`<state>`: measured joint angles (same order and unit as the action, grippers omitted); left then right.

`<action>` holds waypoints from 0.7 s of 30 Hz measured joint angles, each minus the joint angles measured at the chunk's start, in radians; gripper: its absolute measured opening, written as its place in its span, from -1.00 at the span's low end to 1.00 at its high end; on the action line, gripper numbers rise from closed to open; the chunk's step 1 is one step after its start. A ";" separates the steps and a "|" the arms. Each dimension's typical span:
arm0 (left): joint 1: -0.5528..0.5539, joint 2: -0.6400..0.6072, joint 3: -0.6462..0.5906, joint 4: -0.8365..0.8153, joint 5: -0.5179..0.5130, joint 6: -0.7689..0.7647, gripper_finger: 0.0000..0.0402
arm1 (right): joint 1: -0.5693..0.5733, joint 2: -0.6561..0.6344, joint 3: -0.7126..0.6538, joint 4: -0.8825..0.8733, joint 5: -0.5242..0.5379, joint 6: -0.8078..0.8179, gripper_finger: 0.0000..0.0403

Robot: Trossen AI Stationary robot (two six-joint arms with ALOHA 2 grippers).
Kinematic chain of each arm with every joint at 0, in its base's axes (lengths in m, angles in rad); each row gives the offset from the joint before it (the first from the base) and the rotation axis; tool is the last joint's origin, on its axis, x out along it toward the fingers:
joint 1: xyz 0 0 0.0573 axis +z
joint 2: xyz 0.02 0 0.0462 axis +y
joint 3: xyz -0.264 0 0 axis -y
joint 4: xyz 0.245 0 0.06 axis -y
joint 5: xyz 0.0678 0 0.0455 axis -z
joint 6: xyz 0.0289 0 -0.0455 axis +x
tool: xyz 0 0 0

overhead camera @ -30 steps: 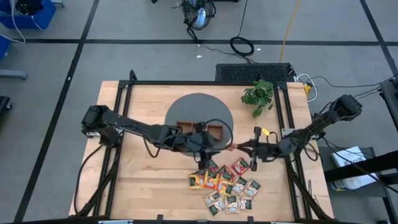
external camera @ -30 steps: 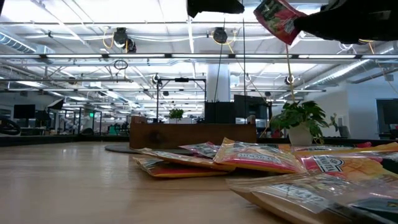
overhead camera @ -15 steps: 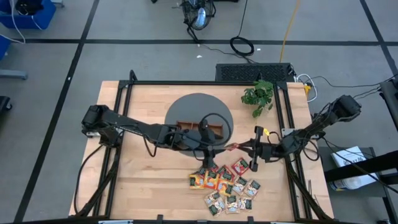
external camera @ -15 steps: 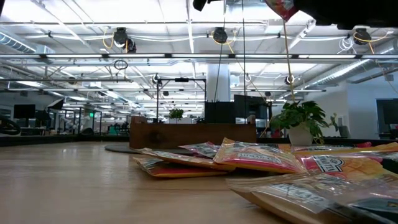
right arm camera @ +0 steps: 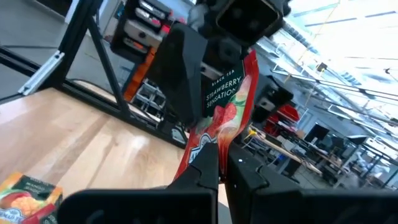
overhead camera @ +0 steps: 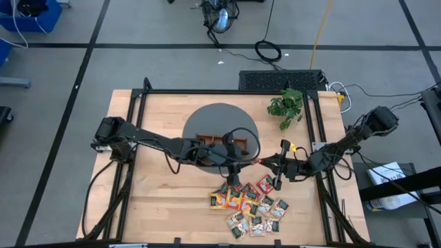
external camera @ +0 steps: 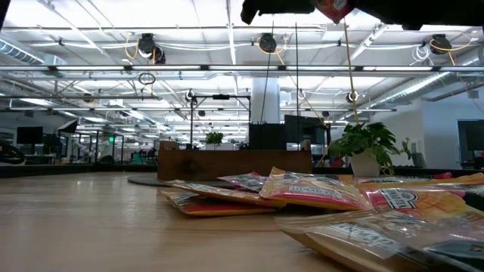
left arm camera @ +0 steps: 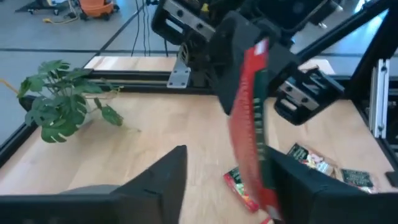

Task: Pick & Place Tea
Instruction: Put the red tea bag into the right section of the wooden organizer

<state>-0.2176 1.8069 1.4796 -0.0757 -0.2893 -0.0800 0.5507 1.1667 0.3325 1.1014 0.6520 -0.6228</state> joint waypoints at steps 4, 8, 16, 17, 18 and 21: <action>-0.004 -0.003 0.000 -0.006 0.000 0.021 -0.56 | 0.000 -0.001 0.000 -0.015 0.001 0.009 -0.99; -0.003 -0.003 0.000 -0.013 0.001 0.035 -0.94 | 0.000 0.000 0.000 -0.045 0.002 0.035 -0.99; -0.007 -0.003 0.000 -0.048 0.002 0.060 -0.97 | 0.000 -0.001 0.001 -0.095 0.002 0.095 -0.97; -0.007 -0.002 0.000 -0.057 0.003 0.060 -0.97 | 0.000 0.000 0.001 -0.105 0.006 0.115 -0.95; -0.007 -0.002 0.000 -0.066 0.001 0.059 -0.98 | 0.000 0.000 0.001 -0.117 0.013 0.138 -0.91; -0.015 -0.004 0.001 -0.101 -0.002 0.060 -0.98 | 0.002 -0.001 -0.001 -0.189 0.050 0.226 -0.74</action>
<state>-0.2323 1.8030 1.4808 -0.1767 -0.2913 -0.0204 0.5526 1.1656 0.3317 0.9126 0.7015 -0.3967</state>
